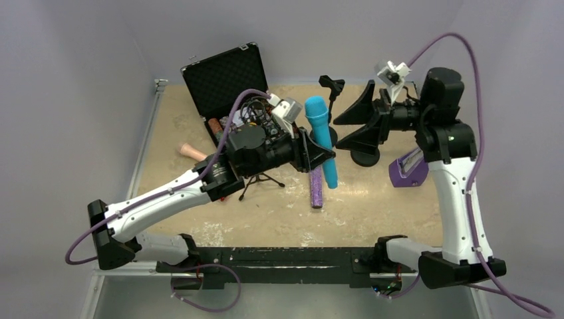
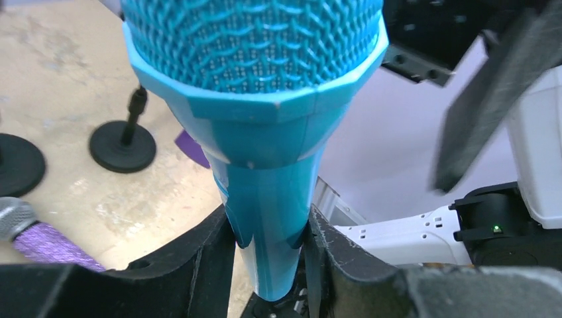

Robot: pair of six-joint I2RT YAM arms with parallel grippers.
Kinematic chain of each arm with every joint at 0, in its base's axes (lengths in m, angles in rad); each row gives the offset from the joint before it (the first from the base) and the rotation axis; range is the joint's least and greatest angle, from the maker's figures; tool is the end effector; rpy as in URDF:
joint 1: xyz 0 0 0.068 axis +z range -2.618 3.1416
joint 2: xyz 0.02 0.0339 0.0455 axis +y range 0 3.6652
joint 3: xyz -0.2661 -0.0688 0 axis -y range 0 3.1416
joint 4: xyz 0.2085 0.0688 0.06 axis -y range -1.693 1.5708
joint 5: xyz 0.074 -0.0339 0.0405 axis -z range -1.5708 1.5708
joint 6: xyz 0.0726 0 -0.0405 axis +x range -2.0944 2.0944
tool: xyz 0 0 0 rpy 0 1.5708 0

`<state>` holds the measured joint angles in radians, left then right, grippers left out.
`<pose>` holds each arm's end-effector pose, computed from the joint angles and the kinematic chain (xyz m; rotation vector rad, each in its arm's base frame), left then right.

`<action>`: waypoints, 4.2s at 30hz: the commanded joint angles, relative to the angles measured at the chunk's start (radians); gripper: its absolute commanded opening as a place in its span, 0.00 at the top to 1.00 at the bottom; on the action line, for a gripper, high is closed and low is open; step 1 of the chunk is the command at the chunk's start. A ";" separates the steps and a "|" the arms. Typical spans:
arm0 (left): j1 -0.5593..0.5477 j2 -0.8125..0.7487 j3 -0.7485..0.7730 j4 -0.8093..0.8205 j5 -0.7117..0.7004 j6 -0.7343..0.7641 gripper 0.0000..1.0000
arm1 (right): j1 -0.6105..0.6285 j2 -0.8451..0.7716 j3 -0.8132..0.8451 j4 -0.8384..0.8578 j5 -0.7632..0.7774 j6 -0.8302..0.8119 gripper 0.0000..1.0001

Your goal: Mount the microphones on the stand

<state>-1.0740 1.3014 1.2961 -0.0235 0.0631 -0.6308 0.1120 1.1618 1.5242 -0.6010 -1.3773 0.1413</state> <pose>0.1410 -0.2698 0.4247 0.4443 1.7239 -1.3385 0.1643 0.0902 0.4669 -0.9662 1.5428 1.3997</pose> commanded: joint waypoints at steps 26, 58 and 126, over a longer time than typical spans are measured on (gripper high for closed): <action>0.440 -0.022 0.395 -0.352 -0.256 0.592 1.00 | -0.010 -0.158 -0.468 -0.307 0.124 -0.815 0.08; 0.505 -0.084 -0.107 0.007 -0.176 0.416 0.37 | -0.009 -0.118 -0.614 -0.275 0.108 -0.889 0.07; 0.504 -0.290 -0.973 0.938 0.024 0.626 0.40 | -0.011 -0.131 -0.641 -0.302 0.161 -0.974 0.07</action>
<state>-0.5743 1.0019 0.2668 0.8299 0.1062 -0.0414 0.1036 1.0386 0.8806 -0.9005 -1.2201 -0.8135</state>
